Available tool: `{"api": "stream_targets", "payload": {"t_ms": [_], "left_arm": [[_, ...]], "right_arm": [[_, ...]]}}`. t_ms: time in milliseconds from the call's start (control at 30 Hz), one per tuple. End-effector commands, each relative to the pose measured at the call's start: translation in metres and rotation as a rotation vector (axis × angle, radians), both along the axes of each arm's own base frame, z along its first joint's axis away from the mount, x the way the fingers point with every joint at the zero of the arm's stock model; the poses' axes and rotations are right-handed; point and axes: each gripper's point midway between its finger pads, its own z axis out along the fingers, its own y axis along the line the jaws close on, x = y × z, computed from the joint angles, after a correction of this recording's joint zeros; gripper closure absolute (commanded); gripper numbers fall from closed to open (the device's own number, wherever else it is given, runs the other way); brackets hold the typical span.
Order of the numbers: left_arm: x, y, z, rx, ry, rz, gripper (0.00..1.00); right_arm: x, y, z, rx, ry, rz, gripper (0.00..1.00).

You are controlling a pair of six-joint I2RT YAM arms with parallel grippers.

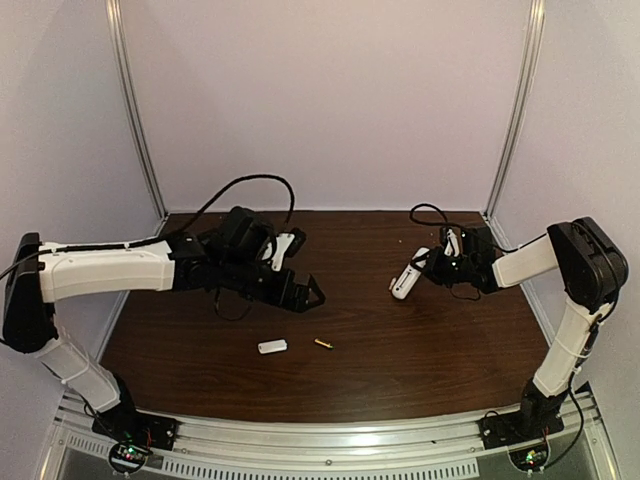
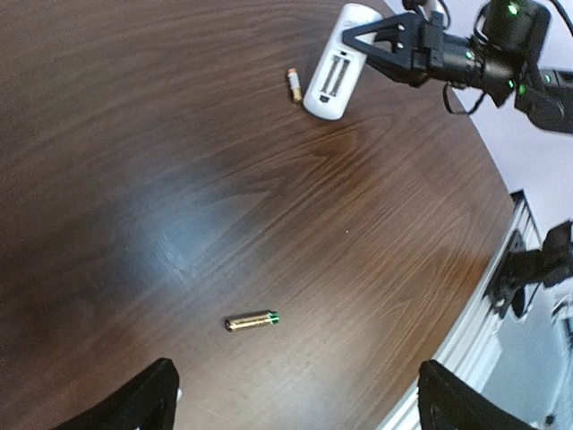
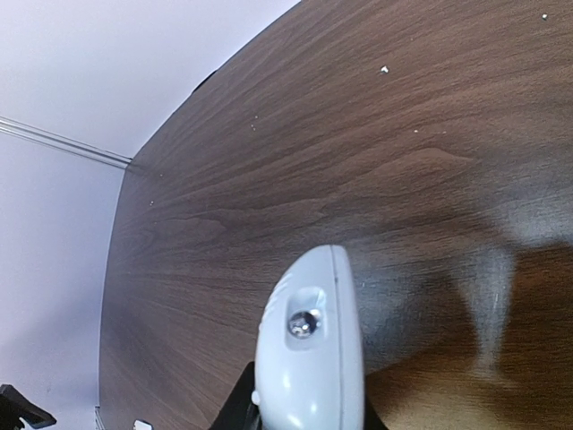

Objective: Load the batteries into the remote control
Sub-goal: Pick up the battery from the center of the board.

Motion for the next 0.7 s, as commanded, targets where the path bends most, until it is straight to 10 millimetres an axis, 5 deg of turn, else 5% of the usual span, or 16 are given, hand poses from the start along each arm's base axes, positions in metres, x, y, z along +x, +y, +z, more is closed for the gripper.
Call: {"api": "stream_targets", "payload": {"t_ms": [0, 167, 267, 667], "left_arm": [[0.001, -0.011, 0.003, -0.112, 0.201, 0.268, 0.11], [-0.005, -0.006, -0.051, 0.02, 0.376, 0.476, 0.09], [-0.002, -0.007, -0.076, 0.082, 0.413, 0.561, 0.19], [-0.01, -0.019, -0.132, 0.235, 0.562, 0.702, 0.54]], "right_arm": [[0.0, -0.001, 0.007, 0.01, -0.032, 0.008, 1.0], [-0.001, -0.001, 0.008, 0.007, -0.035, 0.013, 1.0], [-0.002, -0.002, 0.009, 0.003, -0.037, 0.014, 1.0], [-0.002, -0.002, 0.007, 0.001, -0.038, 0.016, 1.0]]}}
